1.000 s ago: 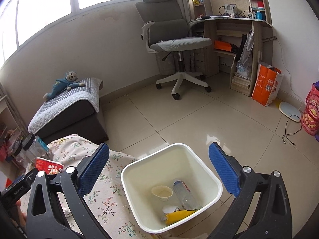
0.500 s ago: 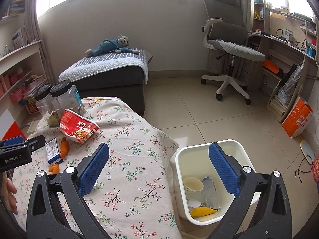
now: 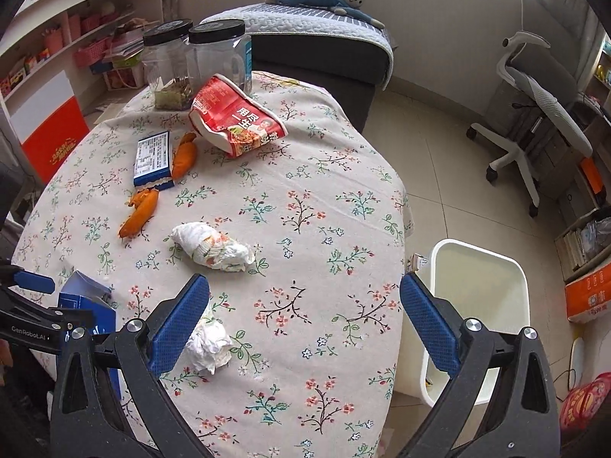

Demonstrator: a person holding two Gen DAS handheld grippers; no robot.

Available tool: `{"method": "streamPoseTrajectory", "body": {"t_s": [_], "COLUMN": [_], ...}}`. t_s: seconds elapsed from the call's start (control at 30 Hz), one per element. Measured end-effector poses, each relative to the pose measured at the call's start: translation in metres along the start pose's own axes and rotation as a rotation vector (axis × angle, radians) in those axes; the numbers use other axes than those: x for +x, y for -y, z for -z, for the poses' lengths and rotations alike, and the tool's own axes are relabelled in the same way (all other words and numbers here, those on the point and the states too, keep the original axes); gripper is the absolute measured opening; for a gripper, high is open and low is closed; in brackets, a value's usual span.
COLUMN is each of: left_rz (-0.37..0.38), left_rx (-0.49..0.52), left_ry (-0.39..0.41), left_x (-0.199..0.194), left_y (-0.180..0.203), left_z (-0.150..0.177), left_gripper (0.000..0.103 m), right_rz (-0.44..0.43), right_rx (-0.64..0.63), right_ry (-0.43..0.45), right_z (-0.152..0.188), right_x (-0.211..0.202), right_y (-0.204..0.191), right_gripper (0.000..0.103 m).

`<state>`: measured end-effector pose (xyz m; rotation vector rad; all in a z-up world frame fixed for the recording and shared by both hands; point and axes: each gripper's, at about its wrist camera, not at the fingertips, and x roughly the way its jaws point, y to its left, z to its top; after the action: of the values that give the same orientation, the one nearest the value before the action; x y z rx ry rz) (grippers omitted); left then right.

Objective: Collect trash
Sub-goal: 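Grasp the blue box with the left gripper while the right gripper grasps a tissue wad, then lift the blue box and tissue wad off the table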

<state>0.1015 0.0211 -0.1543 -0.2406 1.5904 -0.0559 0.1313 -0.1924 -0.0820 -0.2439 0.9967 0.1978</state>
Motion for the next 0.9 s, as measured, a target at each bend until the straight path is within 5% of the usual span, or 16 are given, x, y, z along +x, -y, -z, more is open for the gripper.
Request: {"method": "streamPoseTrajectory", "body": {"t_s": [0.1,0.17,0.27,0.53,0.73,0.9], "left_rz": [0.040,0.045,0.054,0.003,0.005,-0.054], "left_rx": [0.011,0.042,0.058,0.048,0.049,0.053], "left_ry": [-0.050,-0.060,-0.017,0.319,0.435,0.569], "left_x": [0.013,0.016,0.008,-0.059,-0.082,-0.098], "left_y": [0.002,0.005,0.000,-0.026,-0.038,-0.044], "left_z": [0.012,0.017,0.021,0.014,0.003,-0.016], "left_gripper": [0.083,0.054,0.041,0.040,0.040,0.040], "right_rz": [-0.051,-0.072,-0.120,-0.202,-0.264,-0.329], "right_rx": [-0.023,-0.038,-0.055,-0.140,-0.064,0.020], "right_ry": [-0.084,-0.128,-0.181,-0.295,-0.326,-0.216], "right_z": [0.009,0.016,0.024,0.035,0.025,-0.007], "right_x": [0.017,0.027,0.039,0.067,0.077,0.058], "right_y": [-0.009,-0.015,-0.027,-0.066,-0.066,-0.068], "right_gripper": [0.096,0.096,0.096,0.093,0.035,0.035]}}
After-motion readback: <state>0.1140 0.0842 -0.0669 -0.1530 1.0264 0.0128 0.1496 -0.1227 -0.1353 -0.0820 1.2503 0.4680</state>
